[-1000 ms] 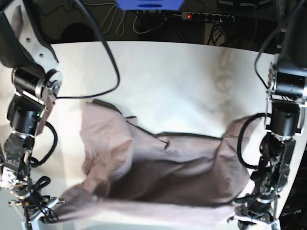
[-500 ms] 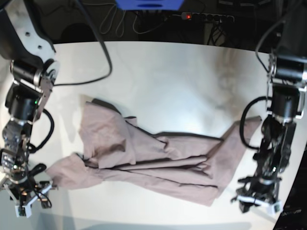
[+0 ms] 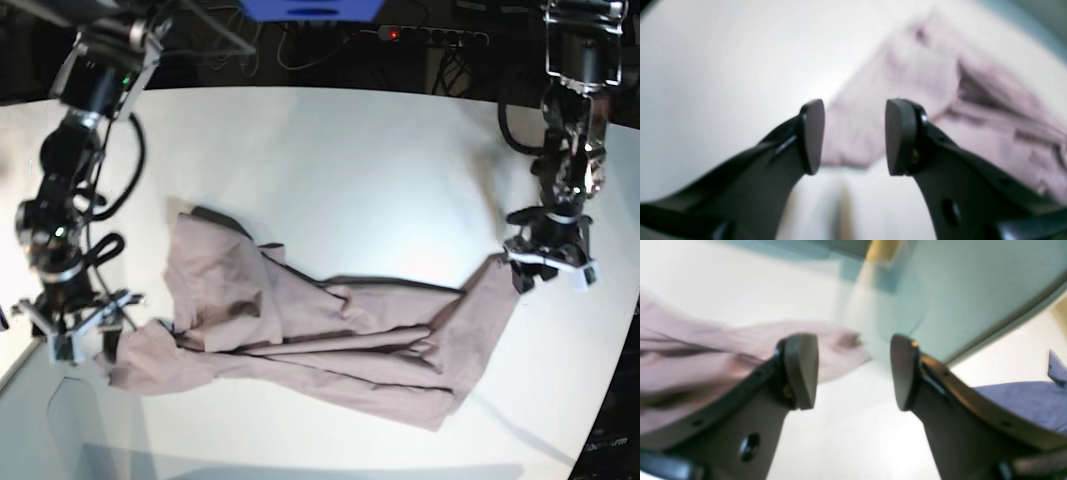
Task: Layout the t-shirt on the table in an organized manner, then fold the t-shirt properly
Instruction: 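Lower the t-shirt onto the table and release with the right gripper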
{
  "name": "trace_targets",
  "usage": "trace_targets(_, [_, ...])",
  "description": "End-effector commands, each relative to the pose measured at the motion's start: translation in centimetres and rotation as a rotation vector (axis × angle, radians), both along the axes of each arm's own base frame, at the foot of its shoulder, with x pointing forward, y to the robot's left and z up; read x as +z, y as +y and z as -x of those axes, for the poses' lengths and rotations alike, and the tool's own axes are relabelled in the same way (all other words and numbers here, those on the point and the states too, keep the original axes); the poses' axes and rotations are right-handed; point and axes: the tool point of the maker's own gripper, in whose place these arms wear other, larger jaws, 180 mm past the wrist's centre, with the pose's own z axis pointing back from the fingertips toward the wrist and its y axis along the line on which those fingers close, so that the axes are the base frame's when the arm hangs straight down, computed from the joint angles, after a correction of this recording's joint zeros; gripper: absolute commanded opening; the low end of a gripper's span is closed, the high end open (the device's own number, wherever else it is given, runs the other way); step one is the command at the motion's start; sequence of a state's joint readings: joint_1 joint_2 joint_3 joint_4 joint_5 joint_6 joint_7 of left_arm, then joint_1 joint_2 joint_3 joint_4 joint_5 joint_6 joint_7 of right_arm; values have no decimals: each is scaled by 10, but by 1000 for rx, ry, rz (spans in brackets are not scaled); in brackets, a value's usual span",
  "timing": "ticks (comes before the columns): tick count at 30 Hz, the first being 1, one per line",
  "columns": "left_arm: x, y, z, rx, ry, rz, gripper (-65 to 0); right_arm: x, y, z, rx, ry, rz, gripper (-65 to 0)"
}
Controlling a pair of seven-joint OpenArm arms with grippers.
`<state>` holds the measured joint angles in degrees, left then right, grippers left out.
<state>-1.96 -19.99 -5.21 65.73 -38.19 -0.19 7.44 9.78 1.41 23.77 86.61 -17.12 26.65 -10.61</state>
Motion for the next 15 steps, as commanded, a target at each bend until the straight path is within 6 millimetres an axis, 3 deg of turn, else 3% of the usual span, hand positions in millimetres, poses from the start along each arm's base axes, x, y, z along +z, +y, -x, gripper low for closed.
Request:
trace_targets(1, [11, 13, -10, 23, -38, -19, -360, 13, 7, -3, 5, -49, -15, -304])
trace_targets(4, [-12, 19, 1, 48, 23, -14, -360, -10, 25, 19, 9, -4, -59, -304])
trace_targets(7, [-15, 23, -1, 59, 33, -13, -360, -26, 35, 31, 9, 29, -88, -304])
trace_targets(12, [-9, 25, -3, 57, 20, -27, -361, -40, 34, 45, 5, 69, -85, -303])
trace_targets(15, [-5, 32, -4, 75, 12, -28, -361, -43, 20, 52, -32, 78, -83, -302])
